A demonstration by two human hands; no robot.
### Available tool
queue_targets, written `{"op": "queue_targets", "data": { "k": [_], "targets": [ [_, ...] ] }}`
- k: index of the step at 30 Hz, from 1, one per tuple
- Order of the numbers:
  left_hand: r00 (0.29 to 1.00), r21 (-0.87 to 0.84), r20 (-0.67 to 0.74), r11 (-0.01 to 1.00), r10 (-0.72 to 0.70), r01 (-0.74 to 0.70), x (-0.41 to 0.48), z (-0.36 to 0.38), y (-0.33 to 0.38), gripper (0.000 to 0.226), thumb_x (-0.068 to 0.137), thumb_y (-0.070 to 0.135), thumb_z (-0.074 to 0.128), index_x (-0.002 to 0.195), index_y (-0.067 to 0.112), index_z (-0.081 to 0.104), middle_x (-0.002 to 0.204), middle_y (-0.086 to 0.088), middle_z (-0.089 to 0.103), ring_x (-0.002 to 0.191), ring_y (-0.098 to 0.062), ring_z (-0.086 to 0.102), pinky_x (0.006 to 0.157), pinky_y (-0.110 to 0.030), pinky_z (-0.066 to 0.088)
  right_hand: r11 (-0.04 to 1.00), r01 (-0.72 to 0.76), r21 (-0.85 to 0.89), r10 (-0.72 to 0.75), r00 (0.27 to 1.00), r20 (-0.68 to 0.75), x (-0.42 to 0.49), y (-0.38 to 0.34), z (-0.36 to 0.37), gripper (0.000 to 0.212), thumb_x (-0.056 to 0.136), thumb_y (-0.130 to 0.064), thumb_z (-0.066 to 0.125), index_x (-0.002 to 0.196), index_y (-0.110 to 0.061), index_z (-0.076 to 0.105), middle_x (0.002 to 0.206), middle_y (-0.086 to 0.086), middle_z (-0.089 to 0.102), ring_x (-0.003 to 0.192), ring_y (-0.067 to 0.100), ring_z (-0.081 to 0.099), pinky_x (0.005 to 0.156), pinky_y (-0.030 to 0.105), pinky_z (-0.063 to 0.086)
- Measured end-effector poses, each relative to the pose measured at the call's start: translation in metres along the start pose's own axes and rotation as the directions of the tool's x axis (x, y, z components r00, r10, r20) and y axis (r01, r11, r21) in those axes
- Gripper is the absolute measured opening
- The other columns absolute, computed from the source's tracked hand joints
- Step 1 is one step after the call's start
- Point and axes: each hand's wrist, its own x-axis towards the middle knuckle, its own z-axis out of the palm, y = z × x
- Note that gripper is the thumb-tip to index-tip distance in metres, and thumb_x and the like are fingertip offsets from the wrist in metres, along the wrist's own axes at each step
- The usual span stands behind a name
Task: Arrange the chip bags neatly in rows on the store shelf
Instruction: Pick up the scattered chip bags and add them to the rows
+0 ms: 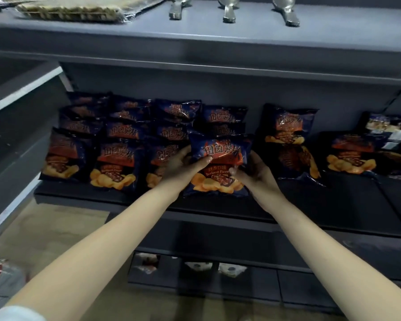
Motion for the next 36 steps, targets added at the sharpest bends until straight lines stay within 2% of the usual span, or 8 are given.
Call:
{"op": "queue_targets", "data": {
  "k": [4,8,11,13,15,21,30,36],
  "targets": [
    [0.999,0.101,0.041,0.995,0.001,-0.005,0.002,0.014,-0.016,0.05,0.083,0.014,0.069,0.127,0.023,0.048,0.119,0.009,0.059,0.113,-0.006,0.053,0.096,-0.019,0.042,0.983,-0.038,-0.179,0.018,0.994,-0.112,-0.005,0.017,-0.007,0.058,0.08,-0.007,0.072,0.132,-0.014,0.047,0.122,0.001,0.062,0.114,0.01,0.059,0.103,0.039,0.045],
    [0.989,0.32,0.111,0.939,0.098,-0.129,-0.002,0.025,-0.032,0.083,0.085,0.017,0.065,0.149,0.021,0.011,0.153,0.004,0.026,0.138,-0.007,0.026,0.114,-0.027,0.023,0.967,-0.068,-0.247,0.013,0.975,-0.22,-0.003,0.028,-0.014,0.057,0.08,-0.006,0.072,0.13,-0.017,0.048,0.119,-0.002,0.063,0.112,0.009,0.059,0.102,0.038,0.046],
    [0.935,0.59,0.153,0.73,0.32,-0.346,-0.008,0.025,-0.037,0.073,0.089,0.022,0.059,0.148,0.021,0.017,0.154,0.005,0.015,0.141,-0.006,0.01,0.115,-0.019,0.012,0.961,-0.074,-0.268,0.009,0.972,-0.236,0.001,0.035,-0.015,0.058,0.081,-0.006,0.071,0.133,-0.017,0.047,0.122,-0.002,0.062,0.116,0.01,0.057,0.103,0.039,0.045],
    [0.864,0.733,0.216,0.509,0.455,-0.451,-0.006,0.022,-0.044,0.064,0.088,0.032,0.056,0.145,0.02,0.03,0.155,-0.006,0.02,0.144,-0.022,0.011,0.117,-0.043,0.011,0.958,-0.079,-0.275,0.012,0.971,-0.24,0.006,0.039,-0.014,0.061,0.082,-0.007,0.07,0.137,-0.017,0.043,0.125,-0.001,0.061,0.118,0.01,0.055,0.104,0.04,0.044],
    [0.857,0.857,0.272,0.294,0.438,-0.423,0.0,0.018,-0.054,0.068,0.083,0.041,0.058,0.143,0.02,0.033,0.154,-0.011,0.022,0.143,-0.032,0.007,0.112,-0.057,0.005,0.952,-0.097,-0.289,0.027,0.971,-0.239,0.011,0.042,-0.013,0.062,0.084,-0.009,0.068,0.139,-0.019,0.04,0.127,-0.003,0.059,0.12,0.01,0.054,0.105,0.038,0.043],
    [0.897,0.944,0.31,0.008,0.316,-0.329,0.01,0.01,-0.062,0.076,0.086,0.057,0.035,0.148,0.018,0.017,0.156,-0.01,0.015,0.143,-0.033,-0.001,0.111,-0.056,-0.008,0.864,-0.1,-0.493,-0.028,0.969,-0.245,0.03,0.051,-0.007,0.07,0.087,-0.03,0.063,0.146,-0.022,0.028,0.138,0.0,0.049,0.131,0.019,0.042,0.109,0.044,0.036],
    [0.894,0.947,0.314,-0.042,0.319,-0.317,0.019,0.005,-0.074,0.073,0.093,0.058,0.024,0.15,0.015,0.011,0.157,-0.008,0.015,0.145,-0.029,0.001,0.114,-0.056,0.003,0.789,-0.117,-0.604,-0.084,0.952,-0.295,0.042,0.064,0.008,0.072,0.093,-0.02,0.056,0.15,-0.01,0.014,0.147,0.008,0.035,0.133,0.028,0.03,0.107,0.027,0.018],
    [0.888,0.946,0.314,-0.036,0.336,-0.321,0.021,0.003,-0.076,0.072,0.093,0.056,0.022,0.148,0.01,0.011,0.156,-0.009,0.016,0.145,-0.029,0.002,0.114,-0.055,0.003,0.792,-0.143,-0.593,-0.066,0.947,-0.316,0.047,0.067,0.013,0.073,0.092,-0.025,0.057,0.15,-0.013,0.015,0.142,0.011,0.036,0.131,0.029,0.032,0.112,0.046,0.026]
  ]
}}
